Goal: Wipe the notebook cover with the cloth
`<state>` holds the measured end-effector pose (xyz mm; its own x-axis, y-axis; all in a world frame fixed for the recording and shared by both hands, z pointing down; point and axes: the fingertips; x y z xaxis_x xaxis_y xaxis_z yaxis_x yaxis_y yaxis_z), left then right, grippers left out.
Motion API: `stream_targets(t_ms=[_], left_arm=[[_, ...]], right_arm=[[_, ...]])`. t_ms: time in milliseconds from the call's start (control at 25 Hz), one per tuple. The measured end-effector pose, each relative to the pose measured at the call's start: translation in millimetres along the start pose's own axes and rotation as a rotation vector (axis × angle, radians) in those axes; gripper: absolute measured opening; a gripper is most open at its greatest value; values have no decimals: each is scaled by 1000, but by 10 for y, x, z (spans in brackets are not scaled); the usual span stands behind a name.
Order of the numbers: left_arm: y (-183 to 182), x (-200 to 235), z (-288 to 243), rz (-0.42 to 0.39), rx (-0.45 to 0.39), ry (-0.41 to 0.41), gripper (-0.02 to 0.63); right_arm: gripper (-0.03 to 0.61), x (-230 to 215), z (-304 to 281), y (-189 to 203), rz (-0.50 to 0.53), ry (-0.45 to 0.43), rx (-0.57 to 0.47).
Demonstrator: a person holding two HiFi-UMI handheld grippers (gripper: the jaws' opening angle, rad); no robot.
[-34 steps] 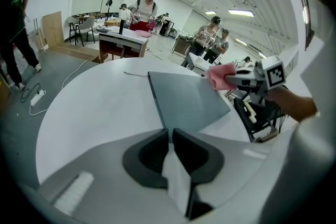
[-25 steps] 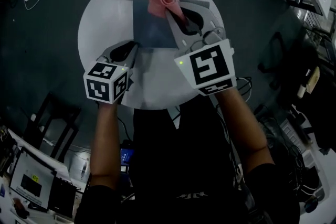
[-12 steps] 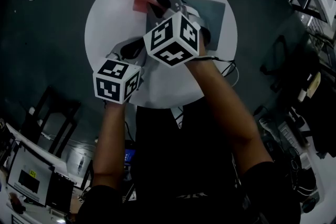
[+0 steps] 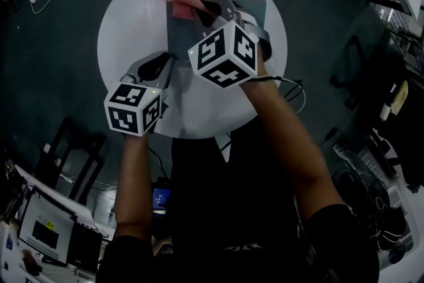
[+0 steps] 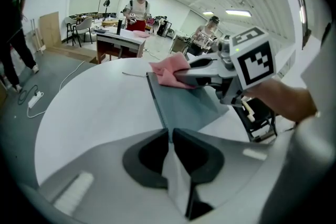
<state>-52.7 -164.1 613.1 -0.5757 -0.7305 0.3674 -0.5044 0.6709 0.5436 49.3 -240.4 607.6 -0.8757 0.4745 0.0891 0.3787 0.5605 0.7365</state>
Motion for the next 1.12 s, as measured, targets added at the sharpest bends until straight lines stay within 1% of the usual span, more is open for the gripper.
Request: stream_targets(t_ms=[200,360,600,800,880,1000,1120], left_arm=[[-9,-21,2,-9,11,-33,26],[-7,-123,-113,-16,22,-67,23],[-46,-184,-125,-18,30,-120,18],[-11,-158,-75,12,27,-159,17],[-7,-183,-72,17,20,-185,15],[-7,-229,-95,16,20,-219,15],[-16,-236,-95,15,34,-229,15]], right_arm=[[9,-249,263,265,-21,37,13],[9,-514,491,582,-37,60,21],[9,-734,742,775,-43,75,-2],[9,-764,833,836,-32,74,0],[9,-841,913,916,-27,77,12],[9,-1020,1053,1116,-34,92,58],[9,-1176,1233,1267,-84,114,86]])
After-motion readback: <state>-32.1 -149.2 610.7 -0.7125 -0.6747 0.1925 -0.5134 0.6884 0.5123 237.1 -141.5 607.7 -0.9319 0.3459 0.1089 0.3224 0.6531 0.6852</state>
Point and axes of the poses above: the fingertips, and each gripper's own axes: z backward along the fingers, x to its left, y out of its underside, and after that the axes turned 8 degrees about -x, right-handed
